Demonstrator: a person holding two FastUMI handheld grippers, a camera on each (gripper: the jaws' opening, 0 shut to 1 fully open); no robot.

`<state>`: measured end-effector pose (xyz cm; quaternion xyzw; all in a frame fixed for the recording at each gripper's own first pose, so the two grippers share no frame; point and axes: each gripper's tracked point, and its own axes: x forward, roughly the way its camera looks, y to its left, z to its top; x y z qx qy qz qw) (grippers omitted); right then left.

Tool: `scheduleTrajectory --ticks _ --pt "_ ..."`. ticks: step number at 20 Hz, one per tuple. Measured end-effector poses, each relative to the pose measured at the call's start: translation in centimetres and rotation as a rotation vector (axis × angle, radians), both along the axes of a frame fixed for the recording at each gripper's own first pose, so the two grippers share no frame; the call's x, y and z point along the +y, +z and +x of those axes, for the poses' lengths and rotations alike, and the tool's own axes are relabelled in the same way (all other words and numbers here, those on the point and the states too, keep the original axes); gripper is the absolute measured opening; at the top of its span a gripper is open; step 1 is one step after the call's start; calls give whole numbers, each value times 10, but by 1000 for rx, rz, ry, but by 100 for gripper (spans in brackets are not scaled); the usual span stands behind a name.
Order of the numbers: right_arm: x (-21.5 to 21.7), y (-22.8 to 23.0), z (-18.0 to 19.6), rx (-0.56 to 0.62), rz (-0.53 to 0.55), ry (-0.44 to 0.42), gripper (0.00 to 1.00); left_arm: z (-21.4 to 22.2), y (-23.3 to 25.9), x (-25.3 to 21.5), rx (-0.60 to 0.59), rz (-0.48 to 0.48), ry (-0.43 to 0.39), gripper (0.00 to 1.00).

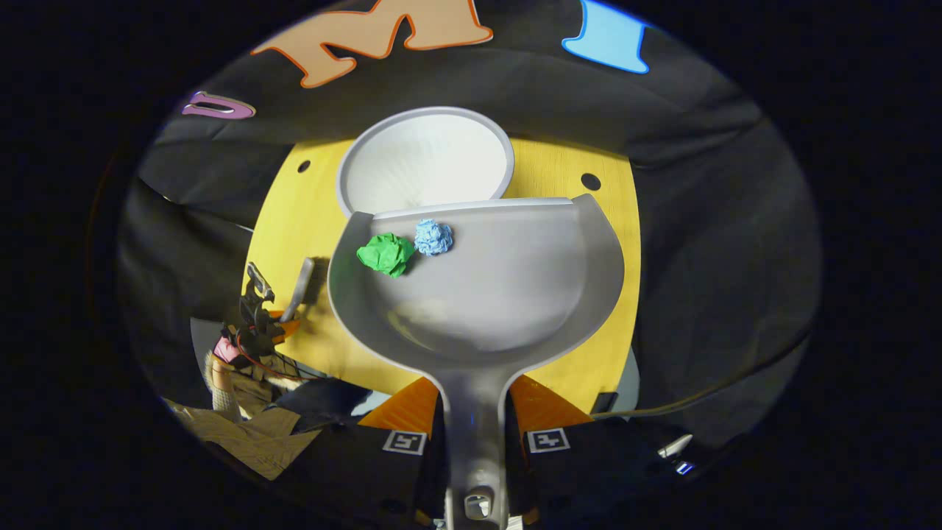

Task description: Pick up the small broom and dustpan from the desktop, sweep the trash into the dustpan with the broom, and then empty the trash into the garbage bin.

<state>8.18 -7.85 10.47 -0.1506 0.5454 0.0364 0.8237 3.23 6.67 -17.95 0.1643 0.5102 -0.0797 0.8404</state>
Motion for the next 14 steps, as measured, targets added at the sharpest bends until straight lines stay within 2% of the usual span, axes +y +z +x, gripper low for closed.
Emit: scheduleTrajectory --ticks 3,9,14 --pt "9 11 3 55 0 -50 35 -2 -2 -3 1 -1 3 20" --pt "25 17 4 94 -22 -40 36 -4 -4 -1 12 -6 6 20" --pt "22 20 4 54 -21 -39 35 -4 -5 3 29 11 -11 20"
